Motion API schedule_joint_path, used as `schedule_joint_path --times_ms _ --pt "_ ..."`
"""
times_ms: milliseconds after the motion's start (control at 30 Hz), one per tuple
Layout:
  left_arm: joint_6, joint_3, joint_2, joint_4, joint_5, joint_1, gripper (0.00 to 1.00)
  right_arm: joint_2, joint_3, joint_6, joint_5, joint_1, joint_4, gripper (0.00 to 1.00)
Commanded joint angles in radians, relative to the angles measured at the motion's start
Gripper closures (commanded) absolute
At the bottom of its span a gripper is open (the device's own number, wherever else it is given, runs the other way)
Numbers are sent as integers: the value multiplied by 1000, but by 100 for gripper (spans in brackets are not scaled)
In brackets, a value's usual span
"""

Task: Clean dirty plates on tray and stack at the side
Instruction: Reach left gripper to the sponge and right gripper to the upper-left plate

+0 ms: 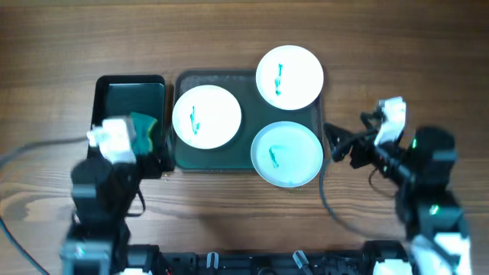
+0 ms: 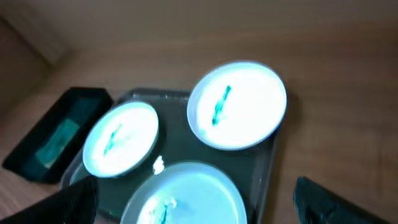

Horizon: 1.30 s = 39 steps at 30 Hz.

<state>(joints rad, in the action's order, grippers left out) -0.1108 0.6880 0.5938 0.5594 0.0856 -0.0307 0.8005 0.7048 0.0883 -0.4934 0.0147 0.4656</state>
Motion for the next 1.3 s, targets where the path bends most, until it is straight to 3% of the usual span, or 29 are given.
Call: schedule_joint_path --times_ms 0,100,233,300,400,500,533,733,933,1133,1267 --pt "-2 326 299 212 3 2 0 216 259 -63 -40 0 196 0" --pt "-2 561 515 386 103 2 0 373 411 -57 -39 0 340 0" --pt "-3 616 644 401 177 2 0 470 421 13 -117 -10 307 2" --pt "-3 616 699 411 188 2 0 525 421 55 -112 -61 288 13" --pt "-3 616 735 399 182 15 0 668 473 198 -9 -214 278 20" --pt "-124 616 735 428 58 68 0 866 619 309 107 -357 312 23" --pt "-133 616 735 447 13 85 0 927 666 335 125 -392 314 31" --pt "-130 616 785 510 -92 127 1 1213 840 479 213 -498 237 48" --pt "-130 616 838 507 -114 127 3 1341 840 487 213 -522 92 61" --pt "-133 616 876 496 -189 127 4 1386 840 517 204 -552 68 63" --pt "-133 615 912 489 -193 128 7 1400 840 525 204 -562 74 76"
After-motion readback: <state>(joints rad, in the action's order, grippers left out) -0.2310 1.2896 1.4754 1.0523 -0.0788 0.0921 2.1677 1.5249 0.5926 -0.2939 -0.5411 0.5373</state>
